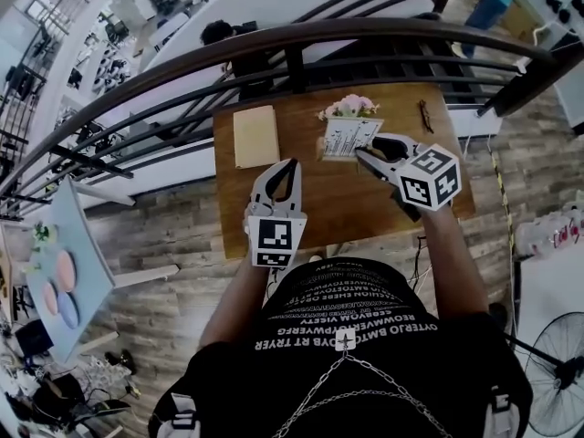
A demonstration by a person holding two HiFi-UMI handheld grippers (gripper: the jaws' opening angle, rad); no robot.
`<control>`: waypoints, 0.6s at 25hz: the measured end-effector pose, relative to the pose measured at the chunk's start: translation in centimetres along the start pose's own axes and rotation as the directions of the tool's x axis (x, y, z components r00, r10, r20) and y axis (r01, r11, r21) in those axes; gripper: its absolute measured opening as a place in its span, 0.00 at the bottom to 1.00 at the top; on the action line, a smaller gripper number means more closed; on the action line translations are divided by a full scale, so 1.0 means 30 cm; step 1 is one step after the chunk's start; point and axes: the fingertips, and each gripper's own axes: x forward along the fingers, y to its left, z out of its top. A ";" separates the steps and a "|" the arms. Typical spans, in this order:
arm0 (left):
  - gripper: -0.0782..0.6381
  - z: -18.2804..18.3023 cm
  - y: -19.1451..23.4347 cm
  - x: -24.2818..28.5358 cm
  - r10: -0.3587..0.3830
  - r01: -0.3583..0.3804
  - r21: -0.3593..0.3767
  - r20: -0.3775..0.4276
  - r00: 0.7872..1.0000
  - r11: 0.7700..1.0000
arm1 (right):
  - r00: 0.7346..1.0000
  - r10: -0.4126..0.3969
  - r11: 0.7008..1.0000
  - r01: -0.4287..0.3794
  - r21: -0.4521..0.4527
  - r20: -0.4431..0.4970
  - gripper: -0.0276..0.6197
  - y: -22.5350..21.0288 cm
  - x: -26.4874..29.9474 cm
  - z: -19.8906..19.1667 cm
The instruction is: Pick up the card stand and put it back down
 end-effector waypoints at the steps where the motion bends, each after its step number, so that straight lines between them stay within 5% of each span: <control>1: 0.15 0.000 0.001 -0.001 -0.001 0.001 -0.002 0.002 1.000 1.000 | 1.000 -0.003 1.000 0.003 0.001 0.005 0.28 0.004 -0.007 0.005; 15: 0.15 -0.021 -0.021 0.053 -0.030 0.030 -0.010 -0.014 0.999 1.000 | 0.999 -0.035 0.999 0.035 0.032 0.013 0.28 -0.045 -0.038 -0.022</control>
